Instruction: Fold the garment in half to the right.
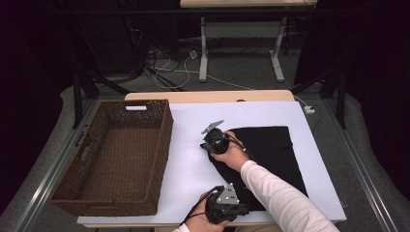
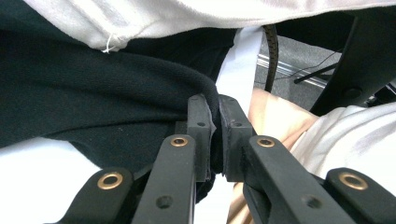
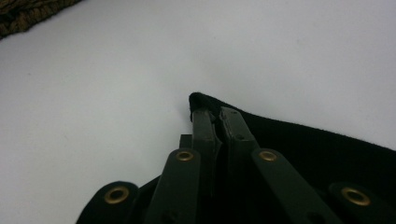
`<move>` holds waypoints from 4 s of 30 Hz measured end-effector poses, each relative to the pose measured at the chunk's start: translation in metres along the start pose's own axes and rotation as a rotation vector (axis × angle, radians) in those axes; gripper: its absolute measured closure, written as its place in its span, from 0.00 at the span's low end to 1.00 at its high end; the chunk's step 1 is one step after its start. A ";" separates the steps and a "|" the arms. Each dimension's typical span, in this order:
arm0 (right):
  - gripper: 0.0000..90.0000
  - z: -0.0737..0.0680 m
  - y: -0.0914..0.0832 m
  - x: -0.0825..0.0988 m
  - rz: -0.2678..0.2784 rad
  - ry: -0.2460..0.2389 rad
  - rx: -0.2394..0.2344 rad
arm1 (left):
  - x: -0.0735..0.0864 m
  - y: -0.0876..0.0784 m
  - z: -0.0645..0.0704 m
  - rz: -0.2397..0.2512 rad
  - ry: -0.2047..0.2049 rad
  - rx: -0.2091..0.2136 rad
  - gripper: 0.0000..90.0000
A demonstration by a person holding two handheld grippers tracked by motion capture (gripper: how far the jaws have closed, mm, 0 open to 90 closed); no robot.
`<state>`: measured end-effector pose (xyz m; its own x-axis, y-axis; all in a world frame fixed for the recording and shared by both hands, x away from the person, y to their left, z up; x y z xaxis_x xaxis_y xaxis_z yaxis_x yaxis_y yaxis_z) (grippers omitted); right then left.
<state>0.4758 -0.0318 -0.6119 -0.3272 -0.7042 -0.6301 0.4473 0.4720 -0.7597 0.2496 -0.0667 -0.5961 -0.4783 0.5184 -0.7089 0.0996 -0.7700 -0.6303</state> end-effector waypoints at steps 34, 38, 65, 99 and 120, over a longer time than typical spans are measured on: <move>0.95 0.035 -0.052 -0.086 0.222 0.174 -0.059 | -0.018 -0.063 -0.010 0.060 -0.065 -0.103 0.94; 0.95 0.045 -0.055 -0.079 0.225 0.199 -0.051 | -0.019 -0.056 -0.011 0.062 -0.074 -0.108 0.94; 0.95 0.143 -0.125 0.024 0.189 0.326 0.112 | -0.074 0.027 0.010 0.001 0.003 -0.013 0.94; 0.95 0.193 -0.125 0.107 0.107 0.390 0.172 | -0.109 0.123 0.016 -0.020 0.047 0.055 0.93; 0.94 0.198 -0.118 0.124 0.097 0.422 0.170 | -0.105 0.135 0.015 0.004 0.121 0.031 0.92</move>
<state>0.5471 -0.2798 -0.5688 -0.5714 -0.3670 -0.7340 0.6114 0.4063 -0.6791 0.2999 -0.2302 -0.6022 -0.3691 0.5551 -0.7454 0.0732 -0.7822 -0.6188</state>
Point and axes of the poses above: each handheld gripper's, and its own axes: y roughly forward along the jaws, x roughly out of its underside, z roughly to its right, the point moved 8 cm from there along y, roughly forward along the jaws, and after that the axes turned 12 degrees about -y, right-handed, at the moved point
